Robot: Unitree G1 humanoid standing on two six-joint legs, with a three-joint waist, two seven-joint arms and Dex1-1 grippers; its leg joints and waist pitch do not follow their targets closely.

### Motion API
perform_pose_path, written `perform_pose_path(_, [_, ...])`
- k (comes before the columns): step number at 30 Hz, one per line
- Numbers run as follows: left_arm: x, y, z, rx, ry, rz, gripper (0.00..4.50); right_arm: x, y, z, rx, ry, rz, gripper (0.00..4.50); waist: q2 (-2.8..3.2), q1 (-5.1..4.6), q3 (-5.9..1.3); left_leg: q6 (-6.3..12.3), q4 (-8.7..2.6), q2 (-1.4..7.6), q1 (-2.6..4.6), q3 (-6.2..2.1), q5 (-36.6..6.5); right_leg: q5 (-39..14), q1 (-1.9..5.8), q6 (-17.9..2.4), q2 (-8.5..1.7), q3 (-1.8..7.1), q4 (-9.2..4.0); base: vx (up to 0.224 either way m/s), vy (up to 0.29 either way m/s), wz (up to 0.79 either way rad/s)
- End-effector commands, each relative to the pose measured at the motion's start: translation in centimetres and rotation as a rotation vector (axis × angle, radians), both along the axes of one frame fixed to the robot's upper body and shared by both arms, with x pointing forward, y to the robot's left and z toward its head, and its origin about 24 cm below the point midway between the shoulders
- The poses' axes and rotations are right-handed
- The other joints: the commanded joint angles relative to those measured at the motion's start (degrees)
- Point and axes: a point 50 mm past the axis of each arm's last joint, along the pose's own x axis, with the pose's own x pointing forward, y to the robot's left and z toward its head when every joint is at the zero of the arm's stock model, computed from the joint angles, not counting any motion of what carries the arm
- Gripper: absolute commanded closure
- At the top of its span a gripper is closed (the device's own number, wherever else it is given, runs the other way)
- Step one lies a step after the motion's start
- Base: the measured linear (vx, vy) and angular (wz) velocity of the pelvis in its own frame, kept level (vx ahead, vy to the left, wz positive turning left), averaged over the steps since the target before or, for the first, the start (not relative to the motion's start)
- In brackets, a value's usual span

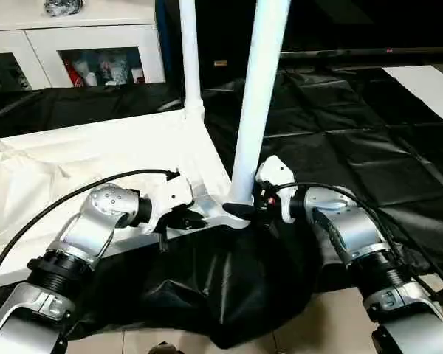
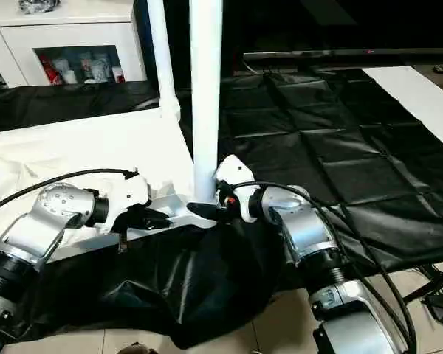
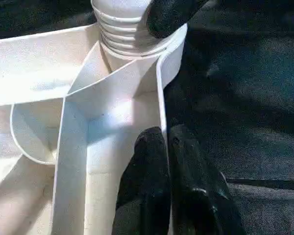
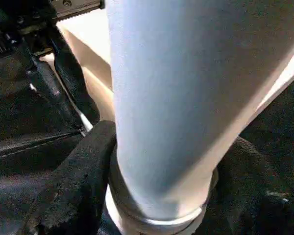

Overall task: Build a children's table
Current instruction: Insert table leg to table base

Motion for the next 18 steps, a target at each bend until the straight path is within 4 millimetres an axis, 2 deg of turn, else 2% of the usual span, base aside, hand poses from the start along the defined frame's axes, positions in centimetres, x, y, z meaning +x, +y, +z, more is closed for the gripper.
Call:
perform_pose_path(1, [0.6, -1.0, 1.2, -0.069, -0.032, 0.025, 4.50, 0.4, 0.1, -0.8, 0.046, 0.058, -0.110, 1.78, 0.28, -0.36, -4.02, 2.52, -2.98, 0.62, 0.08, 0.71, -5.63, 2.97, 4.08, -13.54, -3.30, 3.39, -4.05, 0.000, 0.000, 0.00])
perform_pose_path(4, [1.4, -1.4, 1.4, -0.090, -0.048, 0.100, 4.50, 0.9, 0.5, -1.3, 0.045, 0.069, -0.198, 1.80, 0.44, -0.39, -3.84, 1.40, -3.15, 0.63, 0.27, 0.62, -7.55, -0.95, 3.91, -13.04, -3.33, 3.27, -4.49, 0.000, 0.000, 0.00])
perform_pose_path(5, [2.0, -1.8, 1.5, -0.106, -0.058, 0.161, 4.50, 1.2, 0.8, -1.6, 0.053, 0.086, -0.259, 1.81, 0.81, -0.42, -3.84, 1.16, -3.13, 0.62, 0.28, 0.62, -7.84, -1.26, 3.88, -12.91, -3.30, 3.35, -4.51, 0.000, 0.000, 0.00])
perform_pose_path(7, [3.3, -2.8, 1.6, -0.132, -0.073, 0.288, 4.50, 1.9, 1.7, -2.3, 0.068, 0.124, -0.416, 1.81, 0.80, -0.64, -3.77, 0.11, -3.25, 0.58, 0.45, 0.57, -9.26, -3.33, 3.68, -12.66, -3.33, 3.34, -4.72, 0.000, 0.000, 0.00])
perform_pose_path(8, [3.3, -2.8, 1.6, -0.132, -0.073, 0.288, 4.50, 1.9, 1.7, -2.3, 0.068, 0.124, -0.416, 1.81, 0.70, -0.66, -3.74, -0.30, -3.27, 0.54, 0.49, 0.61, -9.82, -4.57, 3.66, -12.30, -3.39, 3.36, -4.90, 0.000, 0.000, 0.00])
perform_pose_path(10, [3.9, -3.5, 1.5, -0.130, -0.083, 0.348, 4.50, 2.2, 2.3, -2.6, 0.072, 0.144, -0.496, 1.81, 0.70, -0.59, -3.79, -0.36, -3.19, 0.50, 0.33, 0.61, -9.00, -3.49, 3.65, -12.32, -3.42, 3.45, -4.84, 0.000, 0.000, 0.00])
perform_pose_path(12, [4.4, -5.3, 1.2, -0.126, -0.094, 0.404, 4.50, 2.6, 3.7, -3.0, 0.083, 0.191, -0.598, 1.81, 0.75, -0.68, -3.97, -0.23, -3.10, 0.47, 0.33, 0.58, -7.61, -0.70, 3.67, -12.53, -3.31, 3.46, -4.55, 0.000, 0.000, 0.00])
perform_pose_path(15, [4.2, -7.1, 0.8, -0.127, -0.097, 0.371, 4.50, 2.5, 5.2, -3.2, 0.030, 0.180, -0.591, 1.81, 0.69, -0.63, -3.96, 0.10, -3.07, 0.42, 0.28, 0.60, -7.85, -0.34, 3.86, -12.46, -3.42, 3.46, -4.70, 0.000, 0.000, 0.00])
perform_pose_path(16, [4.1, -7.2, 0.8, -0.130, -0.096, 0.364, 4.50, 2.5, 5.3, -3.2, 0.028, 0.180, -0.590, 1.81, 0.83, -0.62, -4.00, 0.48, -3.03, 0.39, 0.22, 0.62, -7.93, 0.18, 3.91, -12.34, -3.42, 3.46, -4.71, 0.000, 0.000, 0.00])
perform_pose_path(18, [4.0, -7.5, 0.7, -0.136, -0.089, 0.359, 4.50, 2.5, 5.5, -3.3, 0.043, 0.193, -0.590, 1.81, 0.77, -0.60, -4.01, 0.94, -3.03, 0.40, 0.18, 0.61, -7.92, 0.77, 3.94, -12.25, -3.40, 3.43, -4.67, 0.000, 0.000, 0.00])
